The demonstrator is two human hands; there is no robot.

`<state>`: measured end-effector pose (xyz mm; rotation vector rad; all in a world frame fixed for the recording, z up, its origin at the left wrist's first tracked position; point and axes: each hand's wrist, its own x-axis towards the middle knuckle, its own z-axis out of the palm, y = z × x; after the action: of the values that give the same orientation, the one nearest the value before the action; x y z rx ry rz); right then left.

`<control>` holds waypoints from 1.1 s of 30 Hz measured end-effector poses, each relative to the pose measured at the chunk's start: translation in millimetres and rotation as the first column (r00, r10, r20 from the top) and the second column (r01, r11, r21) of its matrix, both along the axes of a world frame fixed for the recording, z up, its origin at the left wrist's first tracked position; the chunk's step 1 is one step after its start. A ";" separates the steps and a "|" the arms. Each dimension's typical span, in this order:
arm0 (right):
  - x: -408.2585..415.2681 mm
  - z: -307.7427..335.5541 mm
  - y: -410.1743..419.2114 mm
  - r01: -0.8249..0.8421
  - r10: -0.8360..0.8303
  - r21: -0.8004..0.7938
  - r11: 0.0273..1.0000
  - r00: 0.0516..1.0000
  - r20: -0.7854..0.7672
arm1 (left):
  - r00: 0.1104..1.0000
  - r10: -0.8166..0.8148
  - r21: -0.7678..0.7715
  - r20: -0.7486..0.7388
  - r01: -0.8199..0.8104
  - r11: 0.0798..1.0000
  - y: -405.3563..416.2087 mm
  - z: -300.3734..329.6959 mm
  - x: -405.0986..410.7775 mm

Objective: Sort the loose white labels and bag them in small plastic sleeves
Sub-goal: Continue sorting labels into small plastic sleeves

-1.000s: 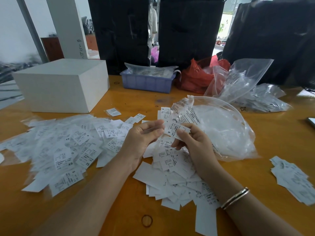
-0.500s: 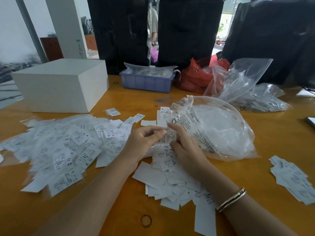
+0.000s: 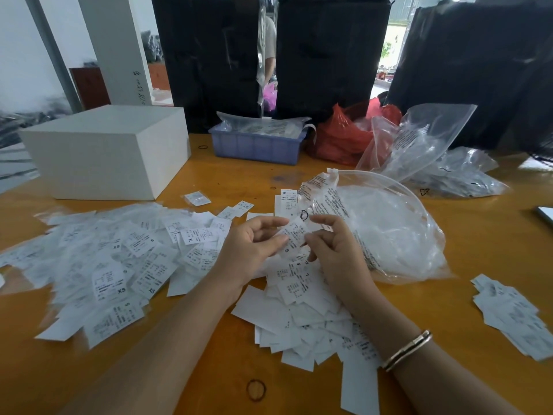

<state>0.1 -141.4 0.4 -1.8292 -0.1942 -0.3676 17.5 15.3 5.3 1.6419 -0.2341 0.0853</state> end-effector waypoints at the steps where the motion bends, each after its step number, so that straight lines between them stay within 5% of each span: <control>1: 0.2 0.5 -0.8 0.008 -0.008 0.006 1.000 1.000 -0.003 | 1.000 0.004 -0.001 0.000 -0.004 1.000 0.2 -0.3 0.1; 7: -2.4 -0.9 1.4 -0.010 0.047 -0.361 0.933 0.994 0.094 | 1.000 0.026 0.032 0.007 -0.026 0.999 1.0 -1.2 1.3; 10: 3.5 3.3 -9.8 0.222 -0.033 -0.510 0.831 0.935 0.353 | 0.994 0.108 0.037 -0.004 -0.108 0.993 5.0 -1.6 5.0; 12: 9.3 8.4 -26.2 0.436 -0.233 -0.381 0.815 0.850 0.473 | 0.975 0.220 0.123 0.039 -0.223 0.967 9.0 -2.1 8.1; 15: 18.6 7.2 -53.1 0.582 -0.465 -0.357 0.731 0.807 0.364 | 0.912 0.345 0.324 0.223 -0.403 0.856 13.7 -4.3 10.3; 19: 30.1 -6.5 -65.8 0.450 -0.537 -0.639 0.624 0.841 0.067 | 0.869 0.311 0.573 0.384 -0.488 0.658 16.8 -9.6 11.1; 22: 35.1 -11.0 -63.5 0.367 -0.523 -0.760 0.537 0.851 0.042 | 0.857 0.301 0.694 0.418 -0.515 0.503 17.7 -10.5 10.1; 28: 34.1 -11.2 -67.1 0.496 -0.545 -0.634 0.594 0.827 0.137 | 0.860 0.258 0.683 0.440 -0.507 0.525 11.8 -9.8 8.2; 33: 24.9 -0.3 -62.7 0.600 -0.559 -0.261 0.756 0.800 0.218 | 0.876 0.210 0.602 0.434 -0.455 0.656 8.3 -8.2 7.3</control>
<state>25.1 -204.1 0.1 -2.1684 0.2633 -0.9410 24.8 23.6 -3.0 2.4218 -0.2200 0.6381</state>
